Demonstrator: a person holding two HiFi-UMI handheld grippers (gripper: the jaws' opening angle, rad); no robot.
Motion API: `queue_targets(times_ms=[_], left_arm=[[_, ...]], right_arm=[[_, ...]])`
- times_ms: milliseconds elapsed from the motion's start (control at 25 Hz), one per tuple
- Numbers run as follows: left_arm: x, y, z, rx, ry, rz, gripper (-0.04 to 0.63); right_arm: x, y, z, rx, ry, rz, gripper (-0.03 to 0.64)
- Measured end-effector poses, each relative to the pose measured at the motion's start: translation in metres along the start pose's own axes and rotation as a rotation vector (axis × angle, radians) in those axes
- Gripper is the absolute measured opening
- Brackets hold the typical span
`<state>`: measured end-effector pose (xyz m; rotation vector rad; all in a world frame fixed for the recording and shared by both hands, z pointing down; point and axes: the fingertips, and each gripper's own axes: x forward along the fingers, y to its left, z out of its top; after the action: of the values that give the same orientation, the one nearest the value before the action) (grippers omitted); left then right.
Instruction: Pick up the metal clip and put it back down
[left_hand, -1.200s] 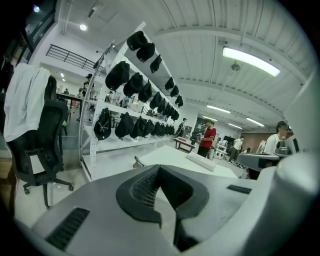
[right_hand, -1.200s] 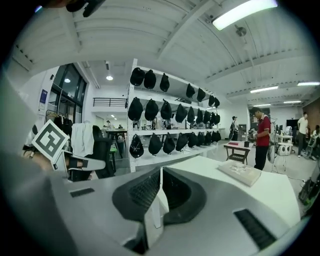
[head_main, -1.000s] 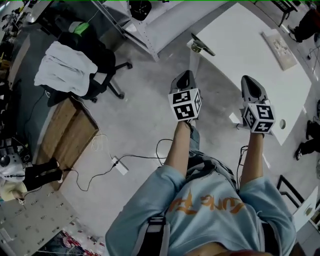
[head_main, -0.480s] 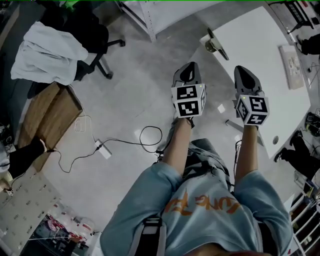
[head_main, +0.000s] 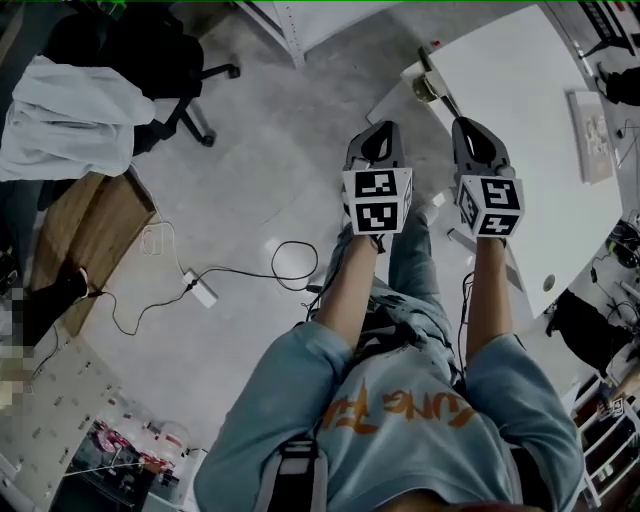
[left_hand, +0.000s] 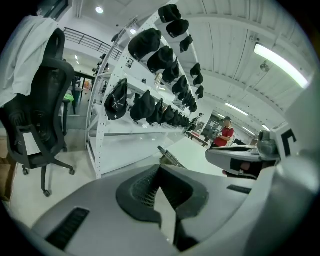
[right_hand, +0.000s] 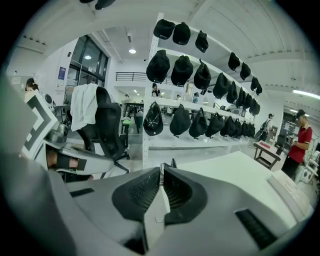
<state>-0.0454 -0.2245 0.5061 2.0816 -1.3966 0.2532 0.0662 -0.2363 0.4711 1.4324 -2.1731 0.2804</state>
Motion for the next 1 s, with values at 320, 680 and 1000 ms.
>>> queue_targets(times_ms=[320, 680, 1000], left_arm=[[0.023, -0.002, 0.001, 0.024, 0.014, -0.025, 0.009], [0.035, 0.015, -0.001, 0.014, 0.016, -0.010, 0.009], [0.039, 0.027, -0.006, 0.041, 0.021, 0.018, 0.009]], right_arm=[[0.036, 0.003, -0.006, 0.001, 0.020, 0.046, 0.037], [0.063, 0.004, -0.014, -0.061, 0.080, 0.060, 0.105], [0.085, 0.001, -0.027, -0.170, 0.149, 0.021, 0.119]])
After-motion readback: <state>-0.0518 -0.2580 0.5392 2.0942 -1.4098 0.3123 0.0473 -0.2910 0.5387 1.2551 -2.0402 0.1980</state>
